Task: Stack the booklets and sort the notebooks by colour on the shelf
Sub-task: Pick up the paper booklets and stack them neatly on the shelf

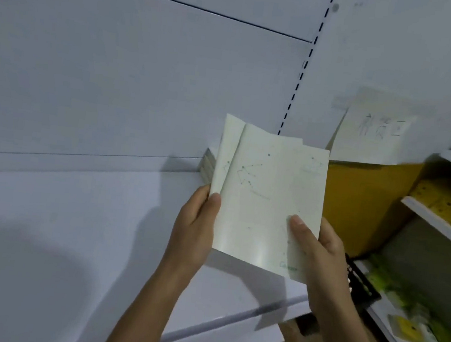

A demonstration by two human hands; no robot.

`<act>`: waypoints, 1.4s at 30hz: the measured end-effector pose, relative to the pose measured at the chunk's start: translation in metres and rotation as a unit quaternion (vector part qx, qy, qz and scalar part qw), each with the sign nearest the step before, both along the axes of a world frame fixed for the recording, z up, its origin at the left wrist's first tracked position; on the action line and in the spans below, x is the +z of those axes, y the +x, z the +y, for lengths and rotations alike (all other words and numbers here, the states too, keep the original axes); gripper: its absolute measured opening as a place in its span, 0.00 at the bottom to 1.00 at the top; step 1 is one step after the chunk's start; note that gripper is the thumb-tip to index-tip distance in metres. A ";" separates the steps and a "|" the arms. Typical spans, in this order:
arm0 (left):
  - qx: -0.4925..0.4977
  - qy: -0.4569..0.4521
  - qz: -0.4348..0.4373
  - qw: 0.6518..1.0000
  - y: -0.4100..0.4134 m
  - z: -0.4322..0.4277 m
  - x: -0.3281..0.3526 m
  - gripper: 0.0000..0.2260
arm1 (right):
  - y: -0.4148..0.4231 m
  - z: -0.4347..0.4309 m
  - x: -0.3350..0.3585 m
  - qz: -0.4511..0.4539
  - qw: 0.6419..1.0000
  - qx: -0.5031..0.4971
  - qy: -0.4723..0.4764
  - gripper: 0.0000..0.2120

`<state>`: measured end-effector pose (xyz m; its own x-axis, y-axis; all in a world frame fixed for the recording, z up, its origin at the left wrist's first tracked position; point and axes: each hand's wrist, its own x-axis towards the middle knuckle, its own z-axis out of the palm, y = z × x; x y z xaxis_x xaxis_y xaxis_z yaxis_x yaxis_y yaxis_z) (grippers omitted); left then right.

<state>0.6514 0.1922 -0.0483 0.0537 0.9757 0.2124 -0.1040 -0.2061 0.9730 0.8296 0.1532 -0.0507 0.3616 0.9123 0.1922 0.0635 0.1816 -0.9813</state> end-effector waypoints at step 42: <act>0.275 -0.023 0.250 0.928 0.094 0.071 -0.047 0.52 | 0.100 0.162 -0.048 -0.078 0.936 0.342 -0.001 0.41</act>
<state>0.7459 0.2636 -0.0950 -0.3752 0.8919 0.2526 0.4721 -0.0506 0.8801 0.9295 0.3157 -0.0991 -0.3397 0.9207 0.1922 0.0756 0.2305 -0.9701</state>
